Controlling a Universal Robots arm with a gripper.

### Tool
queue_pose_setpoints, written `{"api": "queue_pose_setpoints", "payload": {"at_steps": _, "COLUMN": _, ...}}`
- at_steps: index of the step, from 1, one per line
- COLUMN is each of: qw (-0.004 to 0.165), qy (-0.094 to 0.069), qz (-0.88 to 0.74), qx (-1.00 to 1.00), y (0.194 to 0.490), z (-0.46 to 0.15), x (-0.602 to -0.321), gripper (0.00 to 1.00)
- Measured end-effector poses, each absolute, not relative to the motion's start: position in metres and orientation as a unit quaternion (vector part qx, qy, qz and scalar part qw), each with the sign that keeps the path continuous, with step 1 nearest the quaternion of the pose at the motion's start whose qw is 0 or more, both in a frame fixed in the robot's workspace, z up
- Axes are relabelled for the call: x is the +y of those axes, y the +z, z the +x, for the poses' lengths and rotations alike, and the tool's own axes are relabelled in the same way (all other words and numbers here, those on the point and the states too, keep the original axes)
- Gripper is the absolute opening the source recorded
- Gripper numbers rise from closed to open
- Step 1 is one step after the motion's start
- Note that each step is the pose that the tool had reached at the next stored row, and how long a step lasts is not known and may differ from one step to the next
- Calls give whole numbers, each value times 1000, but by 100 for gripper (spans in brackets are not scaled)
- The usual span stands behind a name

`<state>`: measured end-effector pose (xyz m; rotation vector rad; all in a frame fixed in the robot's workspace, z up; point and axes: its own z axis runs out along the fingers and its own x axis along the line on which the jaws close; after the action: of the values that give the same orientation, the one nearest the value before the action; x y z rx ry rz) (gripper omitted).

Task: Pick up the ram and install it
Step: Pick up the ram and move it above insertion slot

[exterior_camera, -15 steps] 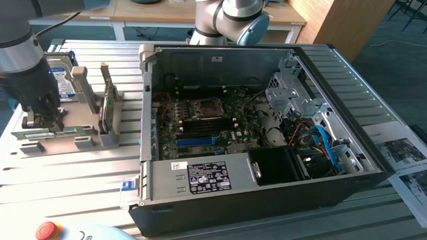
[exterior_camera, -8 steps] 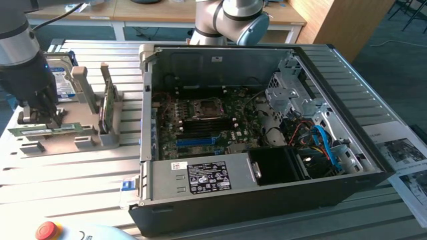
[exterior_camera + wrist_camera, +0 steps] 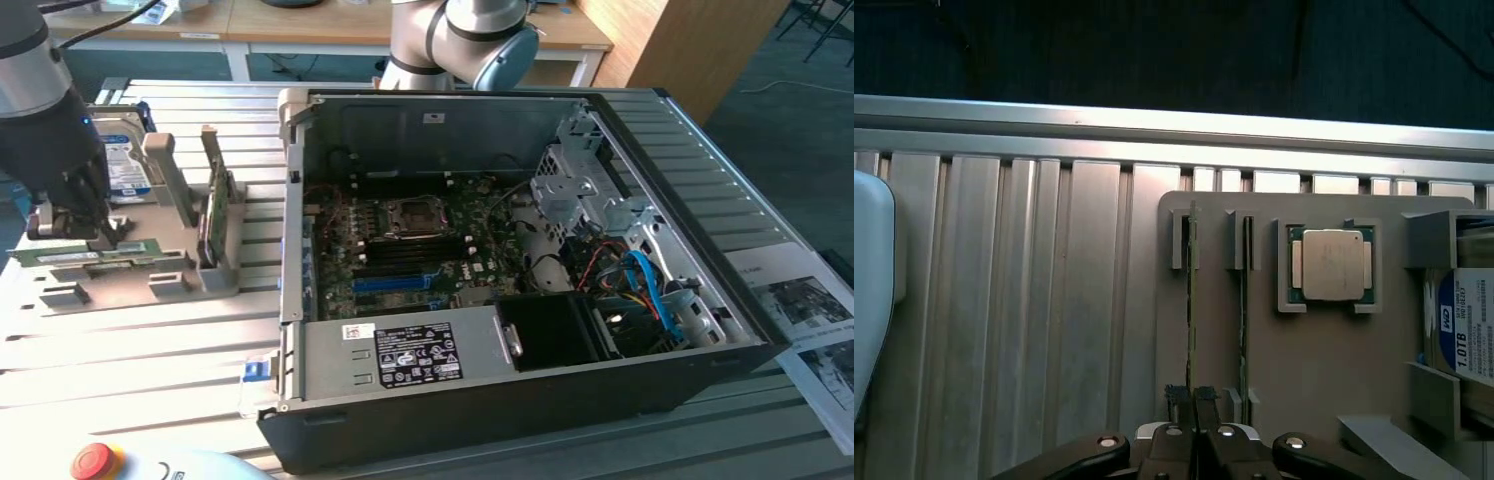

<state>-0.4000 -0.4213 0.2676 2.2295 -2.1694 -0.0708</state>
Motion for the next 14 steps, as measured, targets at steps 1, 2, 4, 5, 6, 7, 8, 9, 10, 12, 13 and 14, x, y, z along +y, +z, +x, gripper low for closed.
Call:
{"api": "queue_pose_setpoints", "payload": {"at_steps": 1, "qw": 15, "qy": -23, "qz": 716, "qx": -697, "y": 269, "z": -400, "x": -421, "gripper": 12}}
{"api": "queue_pose_setpoints", "payload": {"at_steps": 2, "qw": 15, "qy": -22, "qz": 716, "qx": -697, "y": 271, "z": -400, "x": -421, "gripper": 12}}
{"api": "queue_pose_setpoints", "payload": {"at_steps": 4, "qw": 16, "qy": -22, "qz": 716, "qx": -697, "y": 274, "z": -400, "x": -421, "gripper": 12}}
{"api": "queue_pose_setpoints", "payload": {"at_steps": 5, "qw": 16, "qy": -22, "qz": 716, "qx": -697, "y": 276, "z": -400, "x": -421, "gripper": 12}}
{"api": "queue_pose_setpoints", "payload": {"at_steps": 6, "qw": 16, "qy": -21, "qz": 716, "qx": -697, "y": 277, "z": -400, "x": -421, "gripper": 12}}
{"api": "queue_pose_setpoints", "payload": {"at_steps": 7, "qw": 17, "qy": -21, "qz": 716, "qx": -697, "y": 279, "z": -400, "x": -421, "gripper": 12}}
{"api": "queue_pose_setpoints", "payload": {"at_steps": 8, "qw": 17, "qy": -21, "qz": 716, "qx": -697, "y": 281, "z": -400, "x": -421, "gripper": 12}}
{"api": "queue_pose_setpoints", "payload": {"at_steps": 9, "qw": 17, "qy": -21, "qz": 716, "qx": -697, "y": 283, "z": -400, "x": -421, "gripper": 12}}
{"api": "queue_pose_setpoints", "payload": {"at_steps": 10, "qw": 18, "qy": -20, "qz": 716, "qx": -697, "y": 285, "z": -400, "x": -421, "gripper": 12}}
{"api": "queue_pose_setpoints", "payload": {"at_steps": 12, "qw": 18, "qy": -20, "qz": 716, "qx": -697, "y": 289, "z": -400, "x": -421, "gripper": 12}}
{"api": "queue_pose_setpoints", "payload": {"at_steps": 13, "qw": 19, "qy": -19, "qz": 716, "qx": -697, "y": 291, "z": -400, "x": -421, "gripper": 12}}
{"api": "queue_pose_setpoints", "payload": {"at_steps": 14, "qw": 19, "qy": -19, "qz": 716, "qx": -697, "y": 293, "z": -400, "x": -421, "gripper": 12}}
